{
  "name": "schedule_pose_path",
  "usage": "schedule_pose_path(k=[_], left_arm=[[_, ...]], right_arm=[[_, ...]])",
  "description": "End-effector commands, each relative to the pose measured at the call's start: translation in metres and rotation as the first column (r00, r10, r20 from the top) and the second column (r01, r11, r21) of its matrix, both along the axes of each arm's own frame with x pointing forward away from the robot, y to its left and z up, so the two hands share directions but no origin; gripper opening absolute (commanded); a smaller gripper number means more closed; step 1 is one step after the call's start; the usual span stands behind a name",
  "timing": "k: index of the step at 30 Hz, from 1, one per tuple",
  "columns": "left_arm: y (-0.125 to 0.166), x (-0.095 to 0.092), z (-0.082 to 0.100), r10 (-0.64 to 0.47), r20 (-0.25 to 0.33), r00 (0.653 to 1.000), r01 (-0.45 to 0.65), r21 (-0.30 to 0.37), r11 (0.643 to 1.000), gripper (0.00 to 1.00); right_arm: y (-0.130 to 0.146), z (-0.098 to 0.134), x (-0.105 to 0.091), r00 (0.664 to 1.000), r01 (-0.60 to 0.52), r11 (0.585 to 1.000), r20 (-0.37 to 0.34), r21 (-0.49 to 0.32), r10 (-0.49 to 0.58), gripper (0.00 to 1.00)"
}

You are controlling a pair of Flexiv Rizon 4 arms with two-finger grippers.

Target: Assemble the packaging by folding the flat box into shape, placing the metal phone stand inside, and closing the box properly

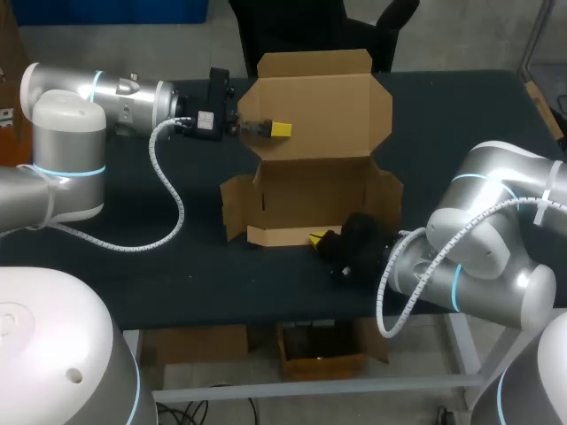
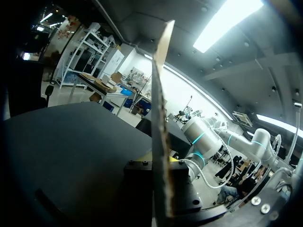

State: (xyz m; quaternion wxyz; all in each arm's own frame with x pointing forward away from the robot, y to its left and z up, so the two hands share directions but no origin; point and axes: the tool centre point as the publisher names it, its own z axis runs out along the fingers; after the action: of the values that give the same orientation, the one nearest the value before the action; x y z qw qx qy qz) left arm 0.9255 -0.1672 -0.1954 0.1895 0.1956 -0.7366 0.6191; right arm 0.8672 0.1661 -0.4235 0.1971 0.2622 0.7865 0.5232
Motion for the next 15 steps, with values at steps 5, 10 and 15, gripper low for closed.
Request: schedule_pose_path(k=[5, 10, 15], left_arm=[[0.0, 0.0, 0.0, -0.001, 0.0, 1.0, 0.001, 0.0, 1.0, 0.0], [-0.002, -0.013, -0.004, -0.014, 0.033, 0.999, 0.013, 0.034, 0.999, 0.0], [-0.004, -0.025, -0.01, -0.04, 0.07, 0.997, 0.036, 0.063, 0.997, 0.0]], right_arm=[[0.004, -0.003, 0.0, 1.0, 0.028, 1.0, 0.01, -0.007, -0.028, 0.0], [0.004, -0.003, 0.0, 1.0, 0.028, 1.0, 0.01, -0.007, -0.028, 0.0], [0.004, -0.003, 0.0, 1.0, 0.028, 1.0, 0.01, -0.007, -0.028, 0.0]])
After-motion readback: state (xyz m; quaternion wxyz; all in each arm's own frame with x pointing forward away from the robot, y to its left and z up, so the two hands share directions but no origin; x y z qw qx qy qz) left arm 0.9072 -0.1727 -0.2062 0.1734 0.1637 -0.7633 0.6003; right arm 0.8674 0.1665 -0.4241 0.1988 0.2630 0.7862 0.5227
